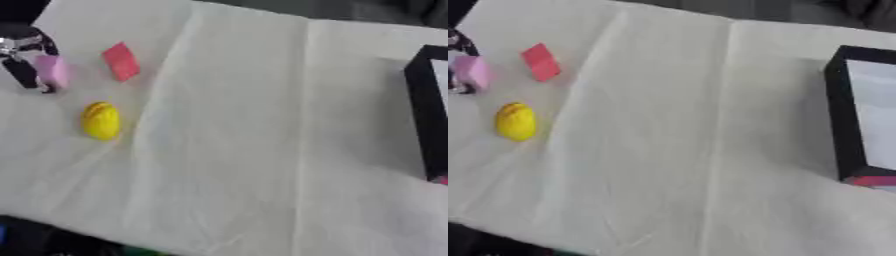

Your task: Pick up the objects with one hand, pass them to the other hand, and then place them into the box on the other side of the table.

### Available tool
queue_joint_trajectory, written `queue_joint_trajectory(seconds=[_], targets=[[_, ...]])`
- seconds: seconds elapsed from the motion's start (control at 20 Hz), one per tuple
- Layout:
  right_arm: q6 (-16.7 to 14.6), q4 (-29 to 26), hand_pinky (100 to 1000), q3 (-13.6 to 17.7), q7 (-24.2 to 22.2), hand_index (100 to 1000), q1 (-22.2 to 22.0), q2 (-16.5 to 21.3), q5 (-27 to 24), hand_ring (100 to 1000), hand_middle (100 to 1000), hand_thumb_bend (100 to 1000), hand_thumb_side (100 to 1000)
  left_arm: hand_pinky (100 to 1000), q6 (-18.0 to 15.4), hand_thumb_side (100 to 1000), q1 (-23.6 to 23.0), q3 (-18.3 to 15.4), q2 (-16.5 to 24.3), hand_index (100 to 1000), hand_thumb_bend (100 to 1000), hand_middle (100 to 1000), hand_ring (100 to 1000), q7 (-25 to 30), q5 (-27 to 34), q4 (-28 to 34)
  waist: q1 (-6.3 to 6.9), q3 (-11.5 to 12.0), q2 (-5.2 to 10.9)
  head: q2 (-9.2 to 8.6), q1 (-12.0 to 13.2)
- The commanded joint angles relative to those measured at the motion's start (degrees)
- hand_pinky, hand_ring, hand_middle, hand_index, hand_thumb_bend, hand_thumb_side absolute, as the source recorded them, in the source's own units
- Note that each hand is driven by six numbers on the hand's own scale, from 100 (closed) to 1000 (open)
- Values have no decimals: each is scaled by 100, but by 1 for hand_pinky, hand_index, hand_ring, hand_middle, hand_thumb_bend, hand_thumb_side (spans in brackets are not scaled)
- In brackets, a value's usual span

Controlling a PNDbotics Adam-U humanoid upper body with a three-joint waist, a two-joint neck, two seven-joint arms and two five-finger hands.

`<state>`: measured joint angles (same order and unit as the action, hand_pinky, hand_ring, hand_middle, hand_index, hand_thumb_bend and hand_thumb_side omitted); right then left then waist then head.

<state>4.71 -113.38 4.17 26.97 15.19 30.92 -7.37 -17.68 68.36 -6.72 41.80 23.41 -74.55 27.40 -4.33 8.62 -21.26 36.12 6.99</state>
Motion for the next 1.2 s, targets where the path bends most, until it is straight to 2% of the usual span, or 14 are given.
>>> queue_joint_trajectory(seconds=[0.05,0.3,0.65,0.7,0.75,0.95,1.1,1.2], targets=[[-10,-121,894,62,44,1000,24,82,-32,886,892,128,254,830,13,100,147,-58,118,658,400,559,736,22,33,67,32,3,116,-47,7],[-12,-121,894,68,60,1000,6,99,-37,885,891,127,253,771,-76,100,170,-33,97,556,325,469,644,104,272,119,45,23,157,-29,-91],[-46,-121,894,69,37,1000,-8,158,-45,885,892,126,243,737,-459,100,164,82,103,540,283,438,596,-171,752,555,71,61,272,27,-282],[-56,-121,894,60,19,1000,11,182,-49,886,892,164,276,734,-513,100,146,97,99,538,204,437,585,-250,880,643,74,66,292,37,-323],[-61,-121,893,48,-8,1000,47,215,-56,888,894,133,236,733,-561,100,112,120,98,536,265,433,574,-339,1032,739,76,69,311,47,-358],[-23,-121,892,-56,-243,1000,339,441,-60,893,897,151,217,728,-627,100,-163,286,66,540,227,443,555,-717,1866,1212,85,82,397,112,-536],[162,-121,888,-201,-515,1000,688,630,-41,892,886,172,211,716,-475,100,-460,371,-61,543,152,435,508,-975,2541,1652,92,98,461,161,-672],[355,-121,887,-319,-697,1000,941,739,-27,891,886,177,215,715,-312,100,-711,393,-187,544,134,434,501,-1164,3012,2059,99,110,496,203,-773]])
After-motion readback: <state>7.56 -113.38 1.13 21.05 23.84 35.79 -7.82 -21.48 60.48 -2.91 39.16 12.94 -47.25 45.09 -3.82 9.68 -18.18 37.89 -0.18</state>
